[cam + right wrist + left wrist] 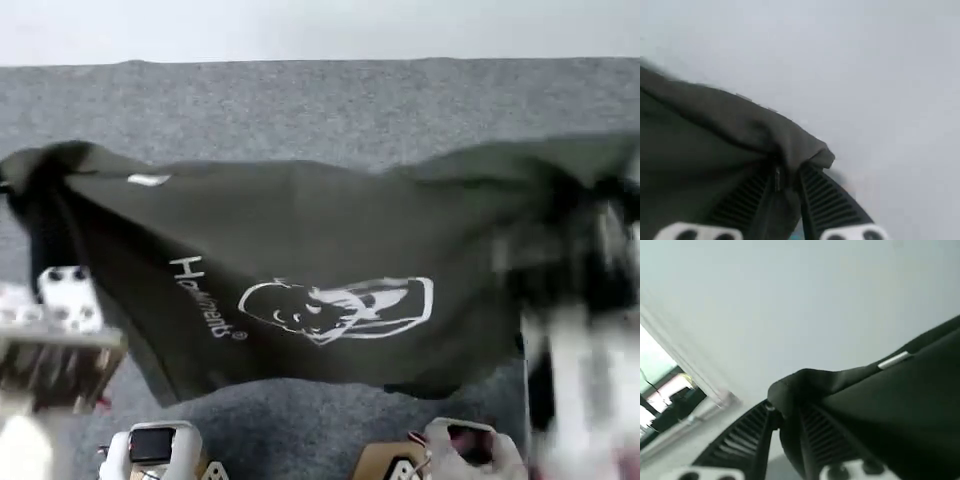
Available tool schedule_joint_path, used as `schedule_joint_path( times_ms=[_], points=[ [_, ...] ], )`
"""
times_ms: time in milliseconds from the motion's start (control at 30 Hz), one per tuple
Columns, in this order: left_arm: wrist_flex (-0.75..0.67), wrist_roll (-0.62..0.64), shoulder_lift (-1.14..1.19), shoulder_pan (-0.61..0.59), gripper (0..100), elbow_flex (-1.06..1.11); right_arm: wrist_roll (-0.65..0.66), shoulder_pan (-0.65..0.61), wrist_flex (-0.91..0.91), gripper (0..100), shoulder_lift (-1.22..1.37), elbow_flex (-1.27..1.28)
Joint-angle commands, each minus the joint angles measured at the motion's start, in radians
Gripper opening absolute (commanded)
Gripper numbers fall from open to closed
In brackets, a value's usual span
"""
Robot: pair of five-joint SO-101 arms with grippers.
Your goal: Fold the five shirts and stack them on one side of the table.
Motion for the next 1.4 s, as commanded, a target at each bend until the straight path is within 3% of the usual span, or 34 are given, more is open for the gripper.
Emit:
schedule_joint_path(
  times_ms=[0,400,700,867,1367],
  points=[
    [-0.101,-0.002,0.008,0.003,0,0.168,-0.038,-0.051,0.005,1.1,0.105,0.060],
    [-0.867,0.000,0.008,0.003,0,0.915,-0.091,-0.070,-0.430,1.1,0.441,0.316],
    [-1.327,0.000,0.098,0.003,0,1.268,-0.091,-0.068,-0.728,1.1,0.687,0.428],
    [-1.455,0.002,0.385,0.002,0,1.158,-0.084,-0.067,-0.865,1.1,0.797,0.428],
    [-1.461,0.084,1.171,0.006,0,0.417,-0.080,-0.044,-1.245,1.1,0.921,0.427]
  ],
)
